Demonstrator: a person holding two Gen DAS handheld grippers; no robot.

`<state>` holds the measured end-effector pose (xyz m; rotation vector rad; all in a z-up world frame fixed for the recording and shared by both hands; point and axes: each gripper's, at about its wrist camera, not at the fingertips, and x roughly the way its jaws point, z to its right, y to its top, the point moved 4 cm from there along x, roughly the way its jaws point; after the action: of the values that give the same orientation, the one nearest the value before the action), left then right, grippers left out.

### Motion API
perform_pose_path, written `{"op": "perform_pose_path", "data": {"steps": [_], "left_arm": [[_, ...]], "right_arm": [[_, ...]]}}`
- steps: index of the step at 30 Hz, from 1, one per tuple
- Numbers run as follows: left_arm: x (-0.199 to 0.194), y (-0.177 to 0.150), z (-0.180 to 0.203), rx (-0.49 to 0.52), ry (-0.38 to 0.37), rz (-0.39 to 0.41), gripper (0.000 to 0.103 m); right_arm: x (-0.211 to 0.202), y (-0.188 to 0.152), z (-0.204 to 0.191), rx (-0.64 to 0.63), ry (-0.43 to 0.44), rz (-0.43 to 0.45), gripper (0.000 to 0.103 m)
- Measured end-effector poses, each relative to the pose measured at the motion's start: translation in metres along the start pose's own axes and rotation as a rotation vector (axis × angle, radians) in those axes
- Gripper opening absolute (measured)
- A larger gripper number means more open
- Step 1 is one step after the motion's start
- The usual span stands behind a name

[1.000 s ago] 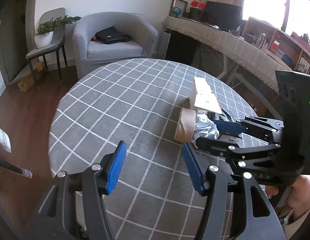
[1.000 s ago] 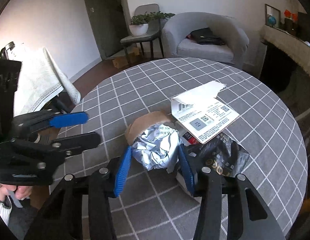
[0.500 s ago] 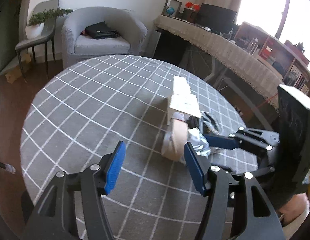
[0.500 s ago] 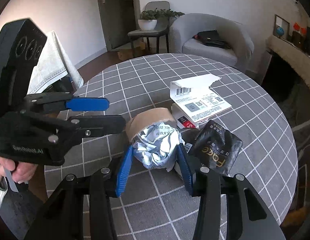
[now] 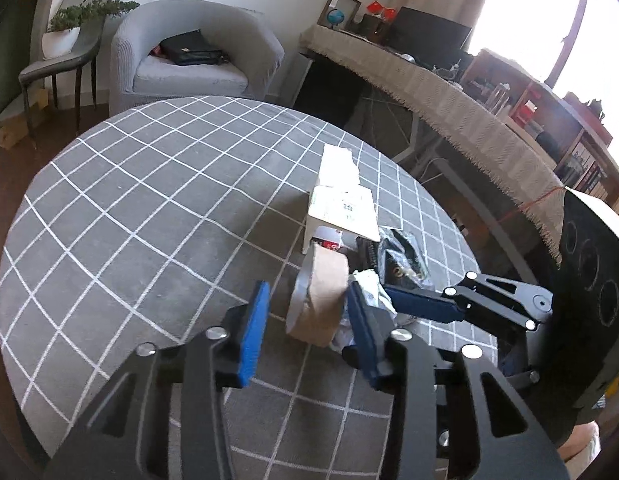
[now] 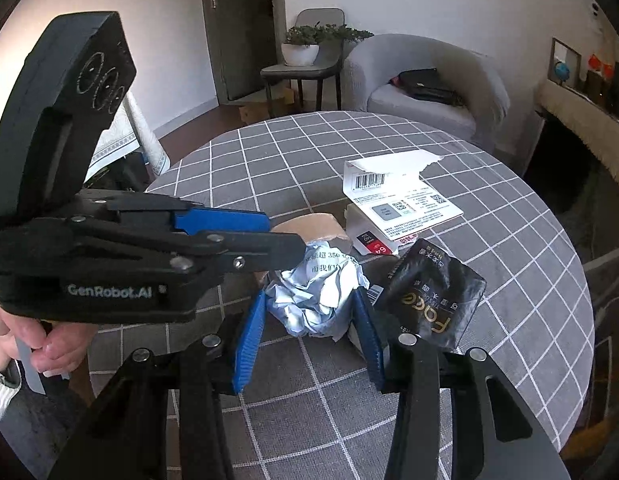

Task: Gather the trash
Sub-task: 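Grasp the brown paper tape roll with the left tool, then carry the tape roll and the foil wrapper with both tools over the green bin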

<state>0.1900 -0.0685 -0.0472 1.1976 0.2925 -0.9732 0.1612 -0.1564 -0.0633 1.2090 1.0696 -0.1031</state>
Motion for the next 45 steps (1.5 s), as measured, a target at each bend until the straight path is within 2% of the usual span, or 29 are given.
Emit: {"op": "perform_pose_path", "data": {"steps": [1,5,18,27,45], "left_arm": [[0.0,0.0,0.001,-0.002,-0.012,0.0,0.027],[-0.002,0.0,0.003,0.01,-0.013,0.007,0.022],[-0.028,0.002,-0.021,-0.023,0.055,0.05,0.022],[-0.065,0.002,-0.04,-0.022,0.104,0.076,0.022],[-0.141,-0.012,-0.111,-0.074,0.226,0.105,0.022]], "right_arm": [[0.0,0.001,0.001,0.0,0.001,0.0,0.044],[0.0,0.001,0.001,-0.002,-0.001,0.0,0.044],[-0.002,0.012,-0.008,-0.003,0.001,0.004,0.044],[-0.006,0.031,-0.036,-0.032,0.026,0.022,0.044],[0.006,0.068,-0.096,-0.056,0.107,0.024,0.044]]}}
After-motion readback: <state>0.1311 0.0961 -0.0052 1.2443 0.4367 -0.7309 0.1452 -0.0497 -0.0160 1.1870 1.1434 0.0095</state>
